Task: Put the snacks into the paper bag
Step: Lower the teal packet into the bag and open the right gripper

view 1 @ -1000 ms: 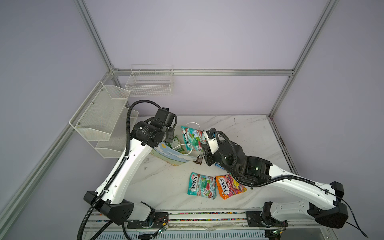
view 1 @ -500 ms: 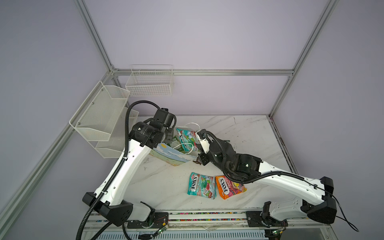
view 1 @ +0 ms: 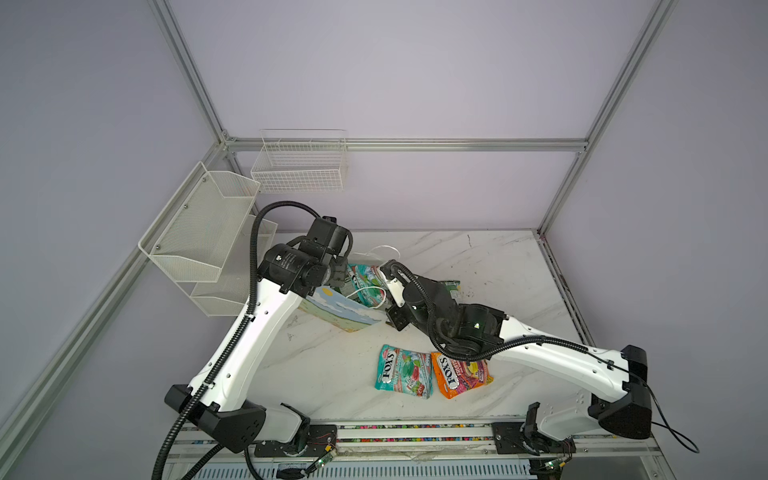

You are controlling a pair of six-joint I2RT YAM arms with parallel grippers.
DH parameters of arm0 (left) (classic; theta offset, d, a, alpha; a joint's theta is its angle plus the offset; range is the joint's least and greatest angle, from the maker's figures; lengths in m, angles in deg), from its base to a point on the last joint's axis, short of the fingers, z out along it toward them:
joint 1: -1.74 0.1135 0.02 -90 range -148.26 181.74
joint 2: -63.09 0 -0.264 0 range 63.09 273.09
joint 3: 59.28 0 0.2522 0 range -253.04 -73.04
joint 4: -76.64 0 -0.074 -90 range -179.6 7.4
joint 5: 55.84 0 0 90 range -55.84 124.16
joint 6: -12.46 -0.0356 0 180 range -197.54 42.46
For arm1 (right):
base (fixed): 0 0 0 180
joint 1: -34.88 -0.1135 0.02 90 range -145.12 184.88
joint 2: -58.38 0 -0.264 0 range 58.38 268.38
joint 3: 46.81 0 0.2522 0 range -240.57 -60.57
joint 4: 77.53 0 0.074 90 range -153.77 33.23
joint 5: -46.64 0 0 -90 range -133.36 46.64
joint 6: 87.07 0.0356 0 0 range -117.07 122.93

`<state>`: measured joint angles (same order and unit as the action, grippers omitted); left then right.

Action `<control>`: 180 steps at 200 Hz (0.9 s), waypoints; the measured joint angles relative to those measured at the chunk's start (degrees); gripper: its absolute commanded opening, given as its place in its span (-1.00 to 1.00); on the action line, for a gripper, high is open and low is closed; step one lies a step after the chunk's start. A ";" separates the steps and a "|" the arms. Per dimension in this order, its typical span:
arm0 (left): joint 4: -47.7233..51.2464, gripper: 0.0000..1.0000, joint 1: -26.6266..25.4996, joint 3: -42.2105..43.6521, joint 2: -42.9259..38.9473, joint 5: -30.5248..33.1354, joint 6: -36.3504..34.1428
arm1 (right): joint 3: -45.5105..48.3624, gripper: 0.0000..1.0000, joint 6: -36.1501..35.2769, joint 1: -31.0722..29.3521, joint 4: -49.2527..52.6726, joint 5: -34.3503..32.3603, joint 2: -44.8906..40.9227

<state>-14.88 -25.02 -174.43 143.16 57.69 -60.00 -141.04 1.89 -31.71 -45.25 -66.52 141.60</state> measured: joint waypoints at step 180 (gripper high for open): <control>0.04 -1.00 0.00 0.00 -0.20 -0.35 0.07 | -2.47 -1.00 -2.05 -0.02 -0.04 0.39 2.64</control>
<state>-14.84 -25.02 -174.43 142.97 57.34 -59.93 -143.51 -0.17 -31.73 -45.29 -66.13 144.25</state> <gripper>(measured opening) 0.047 0.148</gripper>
